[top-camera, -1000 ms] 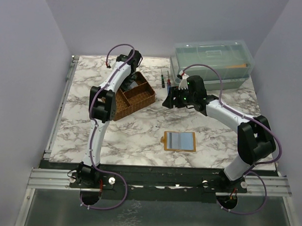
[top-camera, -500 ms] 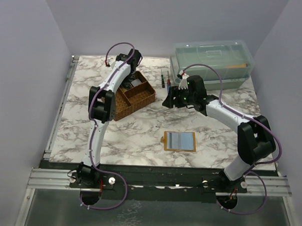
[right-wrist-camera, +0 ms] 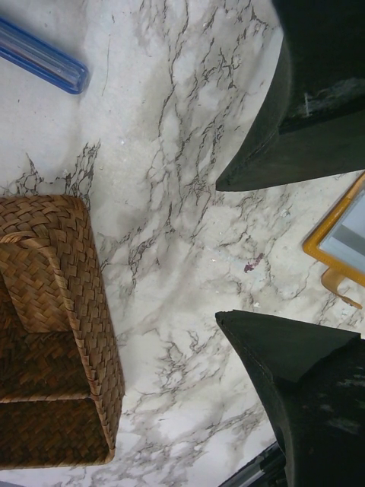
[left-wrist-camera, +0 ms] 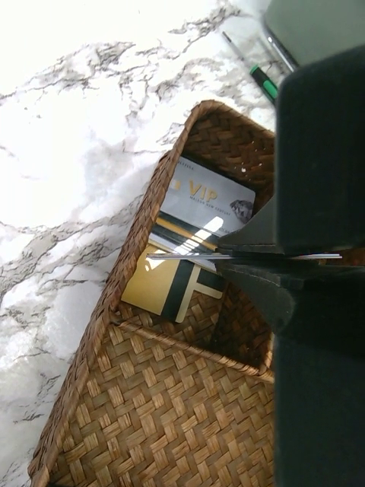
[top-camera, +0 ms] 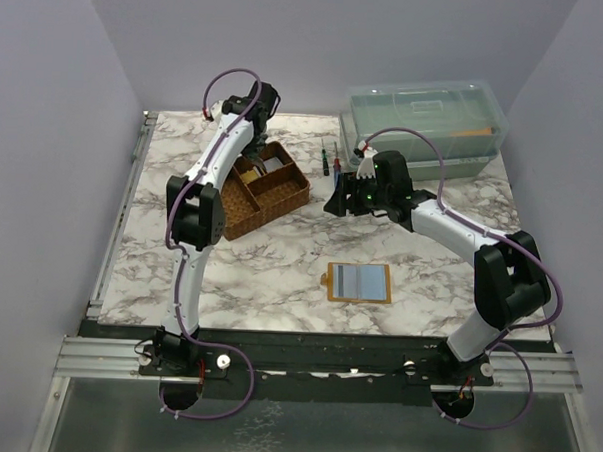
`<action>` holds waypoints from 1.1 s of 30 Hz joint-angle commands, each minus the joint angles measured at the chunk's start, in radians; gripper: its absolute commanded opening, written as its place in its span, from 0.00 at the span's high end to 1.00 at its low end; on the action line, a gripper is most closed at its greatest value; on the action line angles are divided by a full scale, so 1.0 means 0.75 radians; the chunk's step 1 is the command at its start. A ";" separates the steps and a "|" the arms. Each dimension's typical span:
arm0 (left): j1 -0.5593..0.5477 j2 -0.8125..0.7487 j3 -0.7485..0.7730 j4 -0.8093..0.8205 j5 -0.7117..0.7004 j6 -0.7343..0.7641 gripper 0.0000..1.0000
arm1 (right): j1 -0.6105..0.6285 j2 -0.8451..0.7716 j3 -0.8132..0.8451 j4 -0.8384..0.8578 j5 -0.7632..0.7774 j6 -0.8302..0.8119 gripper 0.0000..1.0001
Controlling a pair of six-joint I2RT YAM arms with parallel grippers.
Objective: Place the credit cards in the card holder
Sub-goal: Pick up the credit card from the storage box.
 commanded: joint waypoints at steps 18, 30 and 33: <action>0.163 -0.265 -0.218 0.369 0.567 0.614 1.00 | 0.152 0.317 0.340 0.571 -0.175 -0.292 0.30; 0.349 -0.722 -1.087 1.345 1.390 0.964 1.00 | 0.146 0.711 0.836 0.448 -0.171 0.527 0.41; 0.431 -0.795 -1.269 1.705 1.593 0.854 1.00 | 0.140 0.759 0.873 0.468 -0.250 0.706 0.43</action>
